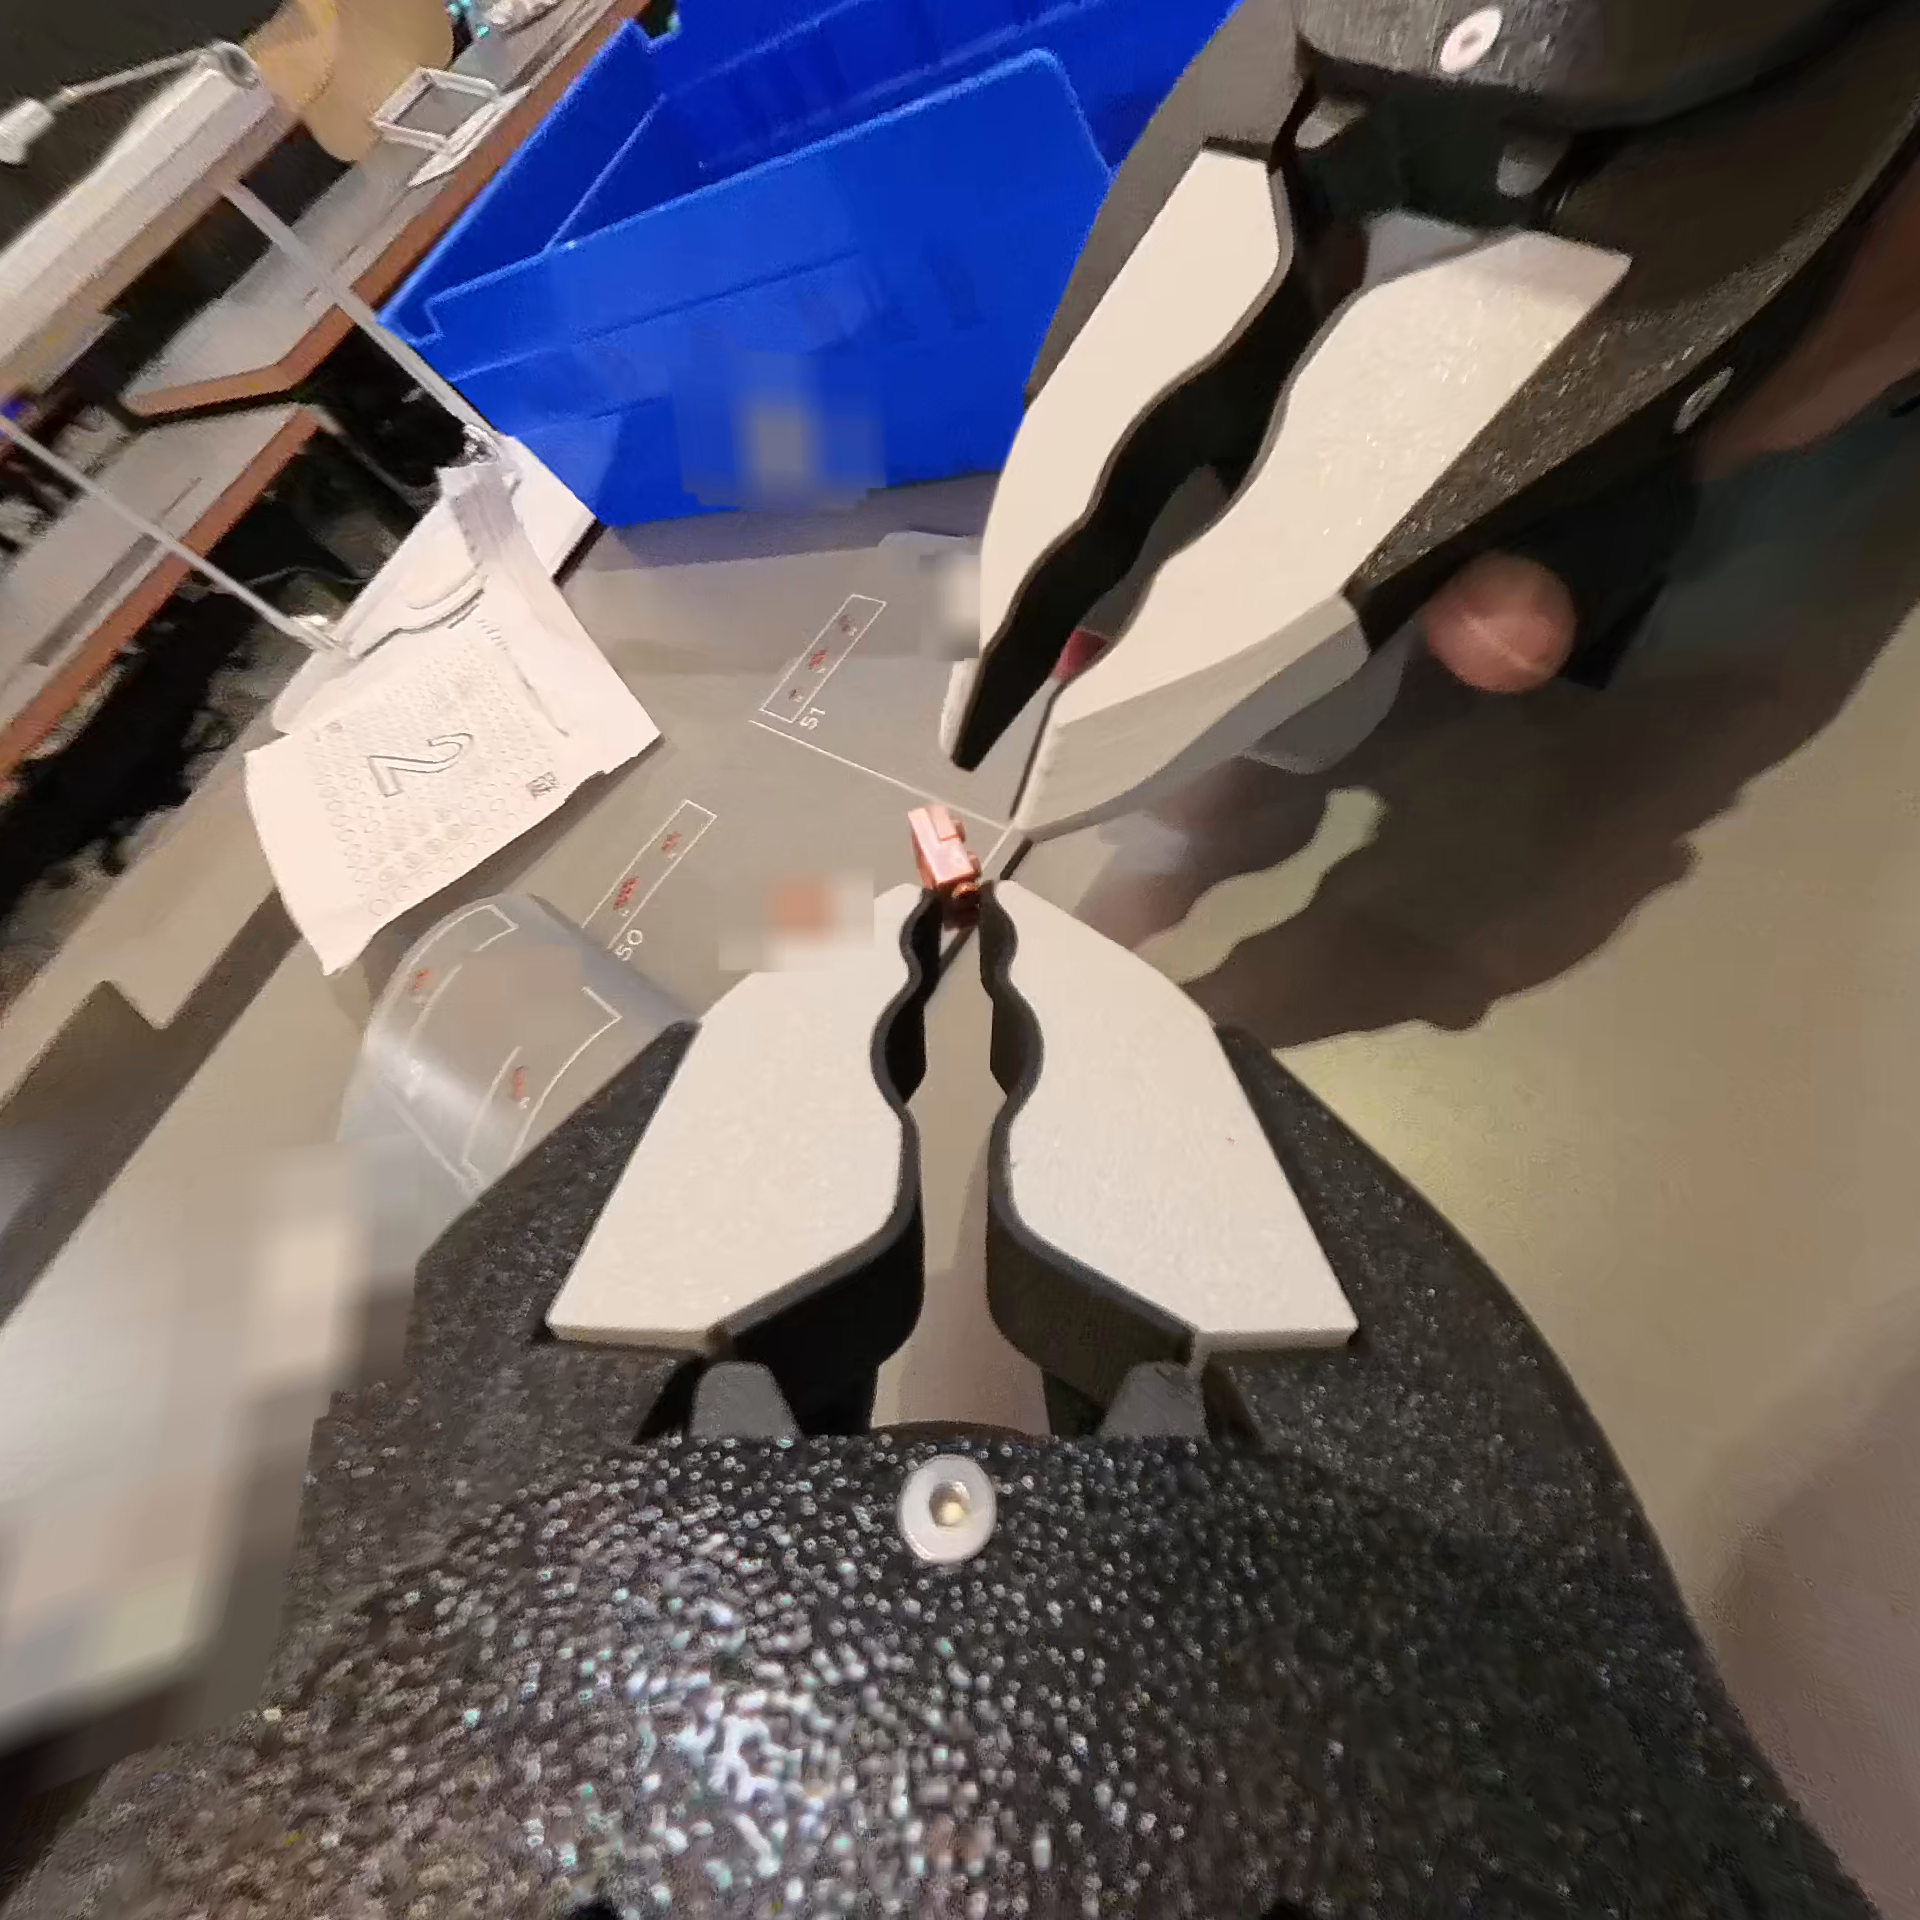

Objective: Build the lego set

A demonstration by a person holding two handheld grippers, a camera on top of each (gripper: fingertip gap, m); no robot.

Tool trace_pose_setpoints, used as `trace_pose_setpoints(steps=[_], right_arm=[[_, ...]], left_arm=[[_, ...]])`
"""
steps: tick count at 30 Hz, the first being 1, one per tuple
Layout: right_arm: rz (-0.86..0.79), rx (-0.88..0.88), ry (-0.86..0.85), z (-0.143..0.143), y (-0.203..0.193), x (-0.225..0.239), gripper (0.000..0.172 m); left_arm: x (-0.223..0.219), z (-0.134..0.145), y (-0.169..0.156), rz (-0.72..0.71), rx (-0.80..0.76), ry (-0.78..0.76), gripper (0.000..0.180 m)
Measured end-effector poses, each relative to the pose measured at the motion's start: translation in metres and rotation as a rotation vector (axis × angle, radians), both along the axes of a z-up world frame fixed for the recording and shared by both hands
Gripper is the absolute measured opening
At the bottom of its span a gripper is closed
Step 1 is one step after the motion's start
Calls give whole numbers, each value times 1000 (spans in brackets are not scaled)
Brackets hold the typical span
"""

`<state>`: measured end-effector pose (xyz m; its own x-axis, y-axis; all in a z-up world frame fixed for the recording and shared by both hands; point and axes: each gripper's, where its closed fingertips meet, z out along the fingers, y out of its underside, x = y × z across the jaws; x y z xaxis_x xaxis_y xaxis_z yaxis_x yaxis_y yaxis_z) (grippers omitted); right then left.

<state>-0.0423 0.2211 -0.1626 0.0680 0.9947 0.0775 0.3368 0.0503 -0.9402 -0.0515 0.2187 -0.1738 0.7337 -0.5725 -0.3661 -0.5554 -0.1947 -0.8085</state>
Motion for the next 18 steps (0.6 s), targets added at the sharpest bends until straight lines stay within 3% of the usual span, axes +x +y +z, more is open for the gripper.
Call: trace_pose_setpoints(steps=[1, 7, 12, 18], right_arm=[[11, -3, 16, 2, 0, 0, 16], [120, -34, 162, 22, -1, 3, 14], [168, 107, 253, 37, -4, 5, 13], [248, 207, 308, 45, -20, 7, 14]], left_arm=[[2, 1, -1, -16, -18, -47, 6], [4, 16, -6, -104, -196, -487, 6], [8, 33, -13, -207, -353, -883, 6], [19, 50, -24, -357, -455, -1149, 6]])
